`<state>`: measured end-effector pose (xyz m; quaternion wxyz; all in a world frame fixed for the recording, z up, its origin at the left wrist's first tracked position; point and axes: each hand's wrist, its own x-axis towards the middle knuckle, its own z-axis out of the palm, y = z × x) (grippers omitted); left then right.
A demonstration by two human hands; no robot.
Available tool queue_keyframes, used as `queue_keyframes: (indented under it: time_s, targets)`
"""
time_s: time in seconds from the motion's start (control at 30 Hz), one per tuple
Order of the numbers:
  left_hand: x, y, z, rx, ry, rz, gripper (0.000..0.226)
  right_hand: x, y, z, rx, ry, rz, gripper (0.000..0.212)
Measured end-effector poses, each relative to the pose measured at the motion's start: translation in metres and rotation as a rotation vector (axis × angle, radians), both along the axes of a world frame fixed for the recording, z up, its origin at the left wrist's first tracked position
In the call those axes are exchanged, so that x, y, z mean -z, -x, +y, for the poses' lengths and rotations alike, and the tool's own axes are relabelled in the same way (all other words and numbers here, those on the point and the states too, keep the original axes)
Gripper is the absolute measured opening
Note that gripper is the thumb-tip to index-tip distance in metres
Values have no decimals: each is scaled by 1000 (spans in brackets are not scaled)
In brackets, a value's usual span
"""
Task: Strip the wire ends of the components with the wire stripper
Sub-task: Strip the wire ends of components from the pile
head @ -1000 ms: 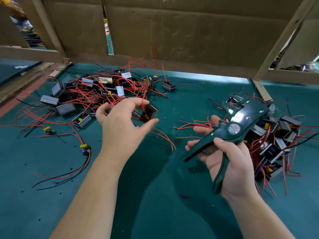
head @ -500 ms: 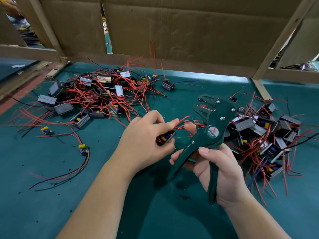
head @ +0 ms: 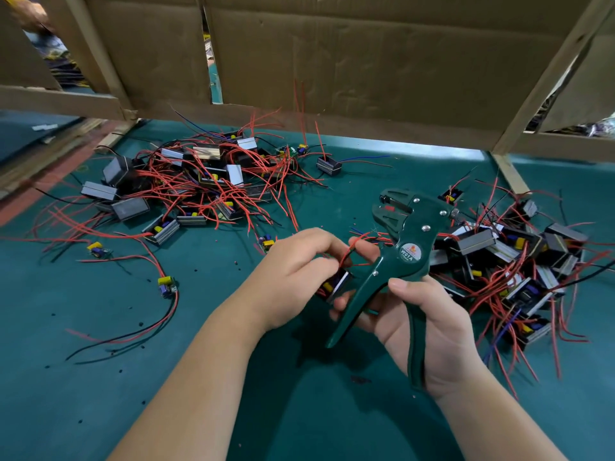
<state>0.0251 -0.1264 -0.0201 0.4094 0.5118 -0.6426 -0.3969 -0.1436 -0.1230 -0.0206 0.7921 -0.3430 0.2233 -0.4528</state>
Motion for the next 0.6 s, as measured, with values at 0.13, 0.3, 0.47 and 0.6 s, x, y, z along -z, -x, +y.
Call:
queue_keyframes:
  time_s: [0.13, 0.3, 0.47, 0.6]
  targets:
    - [4, 6, -4, -120, 79, -162, 34, 2, -2, 2, -16, -6, -2, 60]
    - [6, 8, -8, -225, 102, -37, 26, 6, -2, 3, -15, 16, 75, 57]
    - [-1, 5, -13, -292, -26, 392, 34, 9, -2, 3, -58, 89, 131, 55]
    - [-5, -4, -15, -330, 10, 526, 35, 7, 0, -1, 4, 26, 135, 48]
